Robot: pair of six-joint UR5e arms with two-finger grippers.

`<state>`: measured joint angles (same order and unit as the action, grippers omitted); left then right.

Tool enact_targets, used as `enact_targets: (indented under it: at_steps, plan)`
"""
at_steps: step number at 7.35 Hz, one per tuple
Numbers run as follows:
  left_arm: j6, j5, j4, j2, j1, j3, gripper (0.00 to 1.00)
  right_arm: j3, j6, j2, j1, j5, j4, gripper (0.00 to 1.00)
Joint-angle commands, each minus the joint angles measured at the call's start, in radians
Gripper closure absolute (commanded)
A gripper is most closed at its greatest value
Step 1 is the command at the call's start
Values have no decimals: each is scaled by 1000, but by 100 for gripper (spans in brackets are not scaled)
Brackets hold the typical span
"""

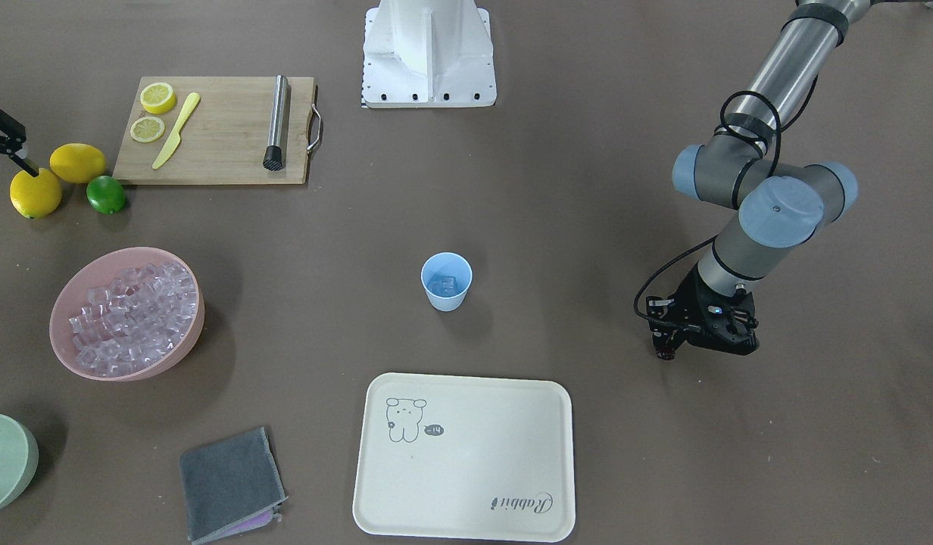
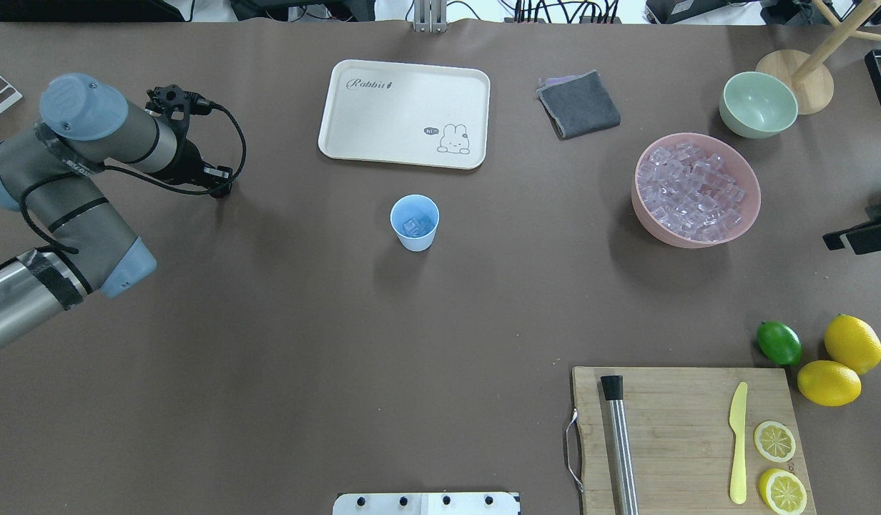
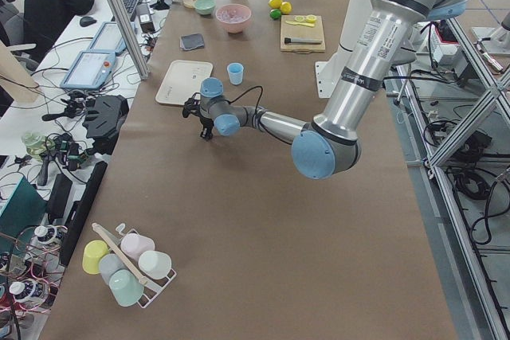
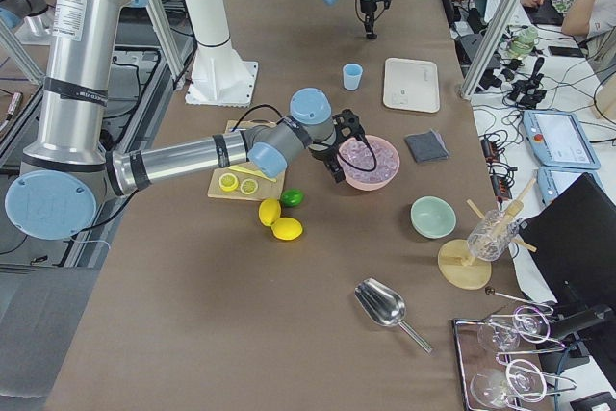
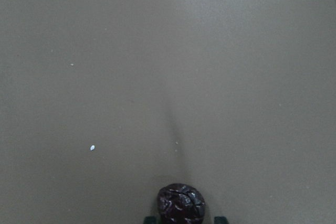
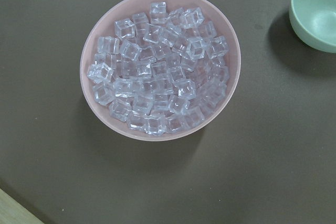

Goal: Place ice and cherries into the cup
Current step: 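Grasp the dark cherry with the left gripper and lift it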

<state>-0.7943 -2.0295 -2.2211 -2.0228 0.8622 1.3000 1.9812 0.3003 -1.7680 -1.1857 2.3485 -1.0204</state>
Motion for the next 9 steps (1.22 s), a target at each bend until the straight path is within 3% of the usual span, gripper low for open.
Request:
enact_targets:
  at_steps: [1,6,7,9]
  plan:
    - [-28,-1,0,-2,0,8,100,2,7,4,0,0,2,1]
    - [-239,-67,127,-140,-1,206,100,-7,-42,-43,-43,21,-3,1]
    - [-302,-61,127,-154,-38,246,100,-46,-62,-35,-102,99,-44,1]
    - [-382,-57,129,-216,-75,248,100,-62,-70,-8,-120,108,-189,1]
